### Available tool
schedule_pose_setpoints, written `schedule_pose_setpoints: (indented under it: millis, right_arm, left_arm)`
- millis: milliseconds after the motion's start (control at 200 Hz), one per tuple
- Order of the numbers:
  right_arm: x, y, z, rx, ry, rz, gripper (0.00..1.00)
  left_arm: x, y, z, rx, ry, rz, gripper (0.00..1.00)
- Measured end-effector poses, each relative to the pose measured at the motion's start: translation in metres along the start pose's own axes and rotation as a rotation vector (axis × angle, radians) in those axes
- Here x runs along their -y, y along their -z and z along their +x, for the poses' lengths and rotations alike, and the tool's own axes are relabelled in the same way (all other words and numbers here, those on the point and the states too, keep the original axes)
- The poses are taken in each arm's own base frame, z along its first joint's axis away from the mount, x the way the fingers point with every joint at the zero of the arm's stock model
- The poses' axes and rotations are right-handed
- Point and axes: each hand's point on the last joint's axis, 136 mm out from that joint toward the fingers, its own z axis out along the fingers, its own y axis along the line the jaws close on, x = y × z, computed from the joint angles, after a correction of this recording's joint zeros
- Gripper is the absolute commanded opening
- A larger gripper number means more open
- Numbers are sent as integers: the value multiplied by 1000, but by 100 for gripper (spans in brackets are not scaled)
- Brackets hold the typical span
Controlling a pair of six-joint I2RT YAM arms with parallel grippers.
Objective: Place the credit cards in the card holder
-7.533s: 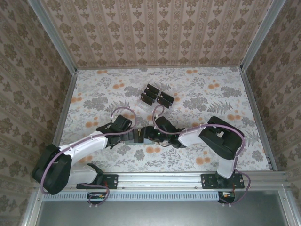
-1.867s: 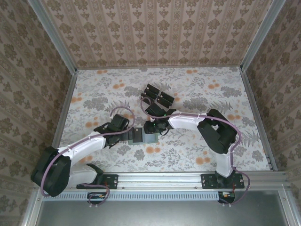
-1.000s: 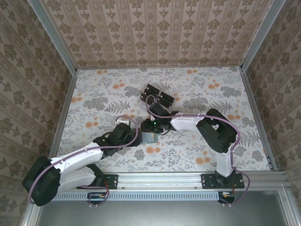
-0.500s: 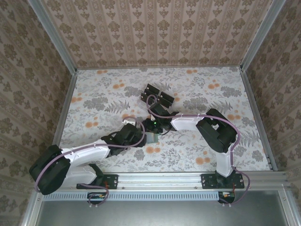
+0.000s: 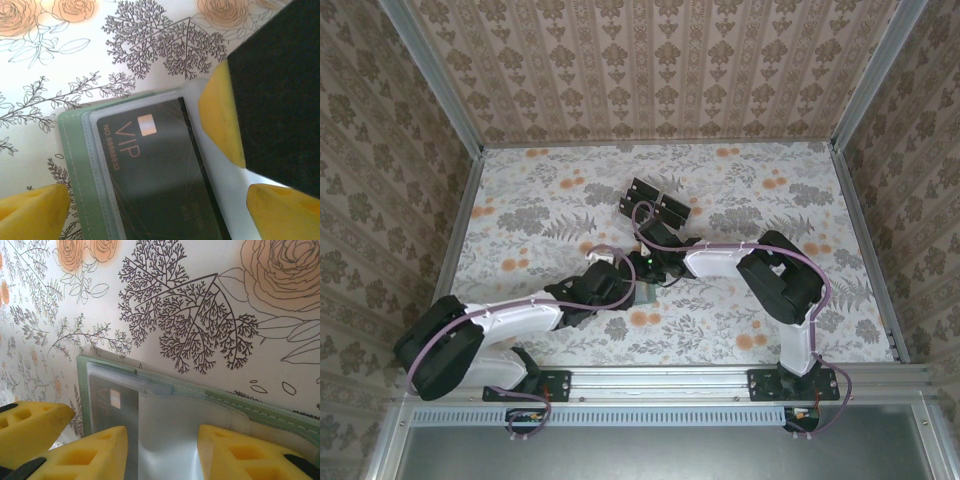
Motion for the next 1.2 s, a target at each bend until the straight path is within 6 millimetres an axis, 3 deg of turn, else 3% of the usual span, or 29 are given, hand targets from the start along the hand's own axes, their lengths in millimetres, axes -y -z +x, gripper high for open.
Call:
schedule_pose_setpoints:
  millis: [365, 750, 945, 1200]
  right_arm:
    - [3, 5, -3, 5, -17, -5, 45]
    - [-6, 47, -8, 75, -21, -27, 45]
    - [5, 45, 1, 59, -41, -7, 45]
    - [3, 43, 4, 53, -47, -11, 45]
  left_arm:
    - [-10, -6, 6, -13, -7, -59, 100]
    - [-15, -6, 7, -12, 17, -83, 100]
    - [-17, -6, 8, -11, 19, -88, 100]
    - [-17, -6, 8, -11, 19, -90, 100]
